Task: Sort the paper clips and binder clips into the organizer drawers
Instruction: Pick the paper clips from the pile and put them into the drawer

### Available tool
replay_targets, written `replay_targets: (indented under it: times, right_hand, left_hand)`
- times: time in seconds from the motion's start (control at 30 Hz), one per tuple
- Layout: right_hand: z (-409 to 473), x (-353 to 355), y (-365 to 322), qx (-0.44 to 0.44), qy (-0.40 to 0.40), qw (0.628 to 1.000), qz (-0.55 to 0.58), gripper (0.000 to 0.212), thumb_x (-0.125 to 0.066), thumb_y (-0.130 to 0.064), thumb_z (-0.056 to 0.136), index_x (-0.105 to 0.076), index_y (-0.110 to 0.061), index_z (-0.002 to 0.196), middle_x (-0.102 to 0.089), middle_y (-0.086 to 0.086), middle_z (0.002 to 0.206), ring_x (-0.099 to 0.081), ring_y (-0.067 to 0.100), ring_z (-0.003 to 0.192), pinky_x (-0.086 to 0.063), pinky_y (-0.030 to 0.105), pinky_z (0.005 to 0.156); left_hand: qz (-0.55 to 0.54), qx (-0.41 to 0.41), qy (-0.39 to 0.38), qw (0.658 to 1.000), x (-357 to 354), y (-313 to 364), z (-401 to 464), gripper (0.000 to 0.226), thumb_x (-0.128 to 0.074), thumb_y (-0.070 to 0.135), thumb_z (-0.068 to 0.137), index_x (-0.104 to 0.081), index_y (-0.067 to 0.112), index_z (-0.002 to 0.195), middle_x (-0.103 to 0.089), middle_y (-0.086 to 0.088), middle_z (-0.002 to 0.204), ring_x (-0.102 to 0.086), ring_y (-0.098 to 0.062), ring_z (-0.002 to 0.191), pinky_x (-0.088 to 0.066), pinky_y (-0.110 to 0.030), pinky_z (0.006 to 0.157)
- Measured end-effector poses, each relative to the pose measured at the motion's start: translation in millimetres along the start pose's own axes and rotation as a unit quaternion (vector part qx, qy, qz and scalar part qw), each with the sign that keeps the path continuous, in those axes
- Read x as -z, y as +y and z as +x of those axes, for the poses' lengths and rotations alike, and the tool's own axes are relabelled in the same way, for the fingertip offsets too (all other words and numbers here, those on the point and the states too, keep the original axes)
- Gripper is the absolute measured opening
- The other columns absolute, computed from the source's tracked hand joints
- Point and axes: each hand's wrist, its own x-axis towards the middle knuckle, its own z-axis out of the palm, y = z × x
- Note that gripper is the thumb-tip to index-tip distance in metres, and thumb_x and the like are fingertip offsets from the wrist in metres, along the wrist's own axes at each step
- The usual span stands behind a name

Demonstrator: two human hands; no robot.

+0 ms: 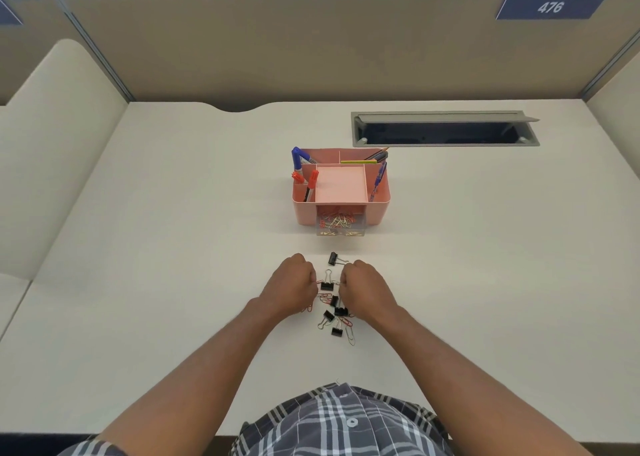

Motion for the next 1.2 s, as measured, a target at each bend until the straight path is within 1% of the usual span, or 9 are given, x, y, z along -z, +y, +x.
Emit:
replay_targets:
  times: [0.17,0.23,0.37,0.47,0.7,0.8,0.9,0.97,1.2]
  right_hand:
    - [-2.5,21.5,6.6,-0.01,0.028,0.997,0.066,0.013,-0.048,-0.012,0.089,-0.061,-0.014,0.087,-0.063,0.0,0.087,-0.058,0.021,0.081,-0.049,0.034,0.071]
    - [0.1,34.6,7.0,0.002,0.067,0.992,0.103,0.013,-0.051,-0.014,0.09,-0.063,-0.016,0.089,-0.065,-0.003,0.086,-0.059,0.018,0.079,-0.051,0.033,0.072]
    - [10.1,60.8,0.9,0.065,0.18,0.96,0.203,0.011,-0.057,-0.01,0.089,-0.067,-0.016,0.089,-0.065,-0.004,0.084,-0.057,0.013,0.076,-0.048,0.026,0.069]
    - [23.7,74.0,-3.8,0.085,0.224,0.949,0.205,0.013,-0.056,-0.008,0.088,-0.067,-0.015,0.089,-0.065,-0.004,0.085,-0.057,0.012,0.077,-0.047,0.026,0.069]
    - [31.6,79.9,-8.5,0.092,0.236,0.949,0.186,0.016,-0.054,-0.01,0.092,-0.07,-0.013,0.094,-0.069,0.0,0.087,-0.06,0.015,0.079,-0.052,0.032,0.07]
    - [14.1,67.7,-0.8,0.083,0.2,0.957,0.195,0.015,-0.056,-0.013,0.093,-0.07,-0.015,0.098,-0.067,-0.004,0.088,-0.059,0.012,0.078,-0.05,0.028,0.07]
    - [-0.6,44.4,13.8,0.032,0.069,0.99,0.115,0.018,-0.056,-0.02,0.094,-0.07,-0.018,0.106,-0.068,-0.003,0.097,-0.059,0.014,0.086,-0.048,0.029,0.077]
    - [-10.0,29.0,21.6,0.011,0.02,0.998,0.056,0.021,-0.055,-0.023,0.094,-0.069,-0.016,0.108,-0.067,0.002,0.102,-0.06,0.021,0.094,-0.048,0.032,0.08]
    - [-24.0,-6.2,20.4,0.017,0.029,0.999,-0.011,0.019,-0.051,-0.019,0.093,-0.063,-0.014,0.107,-0.059,0.004,0.108,-0.049,0.026,0.105,-0.047,0.036,0.077]
  left_hand:
    - [-0.093,0.066,0.008,0.993,17.3,-1.3,-2.5,0.006,-0.055,0.017,0.078,-0.058,0.019,0.074,-0.064,0.004,0.073,-0.061,-0.019,0.071,-0.053,-0.036,0.066]
    - [-0.144,0.064,0.049,0.986,25.1,4.0,-0.8,0.007,-0.058,0.016,0.08,-0.061,0.02,0.075,-0.065,0.005,0.072,-0.062,-0.016,0.069,-0.054,-0.033,0.065]
    - [-0.231,0.033,0.169,0.958,40.5,25.1,11.5,0.007,-0.065,0.015,0.087,-0.065,0.017,0.08,-0.065,0.004,0.071,-0.057,-0.009,0.062,-0.047,-0.017,0.061]
    - [-0.242,0.01,0.207,0.948,49.0,36.8,27.7,0.006,-0.064,0.012,0.087,-0.067,0.016,0.084,-0.065,0.006,0.072,-0.057,-0.006,0.064,-0.045,-0.012,0.061]
    - [-0.235,-0.042,0.257,0.937,52.4,45.0,36.0,0.011,-0.061,0.006,0.089,-0.067,0.013,0.093,-0.067,0.003,0.083,-0.06,-0.009,0.075,-0.049,-0.017,0.067]
    - [-0.231,-0.068,0.254,0.937,37.7,31.7,17.1,0.016,-0.06,-0.003,0.083,-0.065,0.011,0.088,-0.064,0.004,0.08,-0.058,-0.009,0.072,-0.047,-0.016,0.065]
    - [-0.198,-0.042,0.175,0.963,8.2,10.3,-6.4,0.021,-0.06,-0.001,0.079,-0.063,0.017,0.089,-0.061,0.009,0.083,-0.057,-0.008,0.074,-0.048,-0.022,0.069]
    - [-0.165,-0.018,0.13,0.978,-11.1,-0.8,-21.7,0.022,-0.06,0.004,0.078,-0.061,0.021,0.09,-0.059,0.012,0.085,-0.055,-0.006,0.075,-0.047,-0.023,0.069]
    - [-0.059,-0.03,0.119,0.991,-32.7,-1.6,-36.2,0.017,-0.067,0.013,0.075,-0.067,0.014,0.093,-0.06,0.001,0.09,-0.056,-0.019,0.084,-0.045,-0.027,0.074]
